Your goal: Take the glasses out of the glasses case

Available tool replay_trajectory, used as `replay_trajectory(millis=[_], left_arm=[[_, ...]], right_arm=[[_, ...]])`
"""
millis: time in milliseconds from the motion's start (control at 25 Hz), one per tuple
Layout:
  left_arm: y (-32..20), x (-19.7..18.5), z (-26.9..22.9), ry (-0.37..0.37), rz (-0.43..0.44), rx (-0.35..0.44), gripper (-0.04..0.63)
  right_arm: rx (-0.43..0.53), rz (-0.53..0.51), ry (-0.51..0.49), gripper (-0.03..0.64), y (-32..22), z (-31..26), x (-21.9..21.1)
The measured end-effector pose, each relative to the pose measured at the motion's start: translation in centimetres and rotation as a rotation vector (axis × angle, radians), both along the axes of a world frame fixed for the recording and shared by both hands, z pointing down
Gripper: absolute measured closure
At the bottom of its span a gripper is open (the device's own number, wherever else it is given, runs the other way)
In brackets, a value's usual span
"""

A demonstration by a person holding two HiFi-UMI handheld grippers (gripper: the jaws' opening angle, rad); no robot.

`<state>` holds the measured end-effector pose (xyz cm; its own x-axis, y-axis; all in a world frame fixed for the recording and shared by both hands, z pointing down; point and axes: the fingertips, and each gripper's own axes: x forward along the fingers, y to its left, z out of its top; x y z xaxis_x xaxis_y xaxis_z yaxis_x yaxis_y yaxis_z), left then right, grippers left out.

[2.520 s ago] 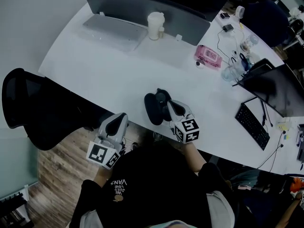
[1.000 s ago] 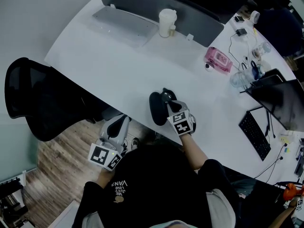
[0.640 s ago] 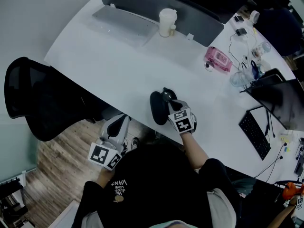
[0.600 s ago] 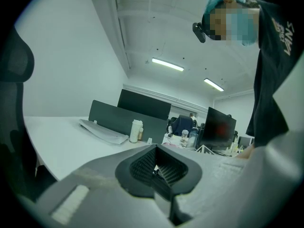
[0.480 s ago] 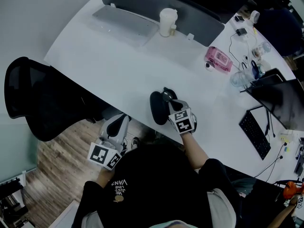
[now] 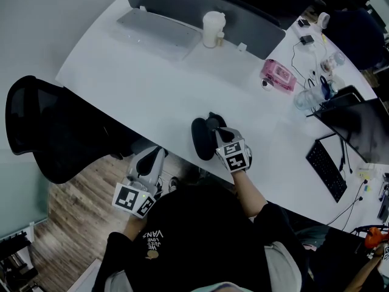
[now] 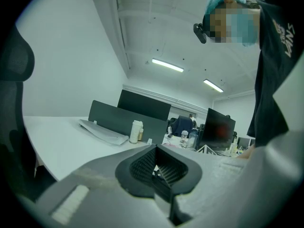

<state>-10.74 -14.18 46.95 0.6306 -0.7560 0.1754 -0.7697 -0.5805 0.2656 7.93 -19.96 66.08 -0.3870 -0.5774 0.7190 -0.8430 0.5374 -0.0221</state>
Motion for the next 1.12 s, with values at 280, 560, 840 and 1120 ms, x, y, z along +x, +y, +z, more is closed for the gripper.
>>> replay_trajectory(millis=[280, 560, 840, 1120], left_arm=[[0.1, -0.2, -0.1, 0.003, 0.009, -0.001, 0.595], [0.5, -0.3, -0.2, 0.005, 0.032, -0.002, 0.595], [1.0, -0.2, -0.6, 0.009, 0.068, 0.01, 0.595], [1.6, -0.4, -1.0, 0.014, 0.103, 0.021, 0.595]], right_arm=[[0.026, 0.014, -0.018, 0.612, 0.1, -0.8, -0.2], [0.056, 0.042, -0.04, 0.612, 0.6, -1.8, -0.1], [0.079, 0.076, -0.053, 0.612, 1.6, -3.2, 0.1], [0.152, 0.12, -0.085, 0.612, 2.7, -6.1, 0.4]])
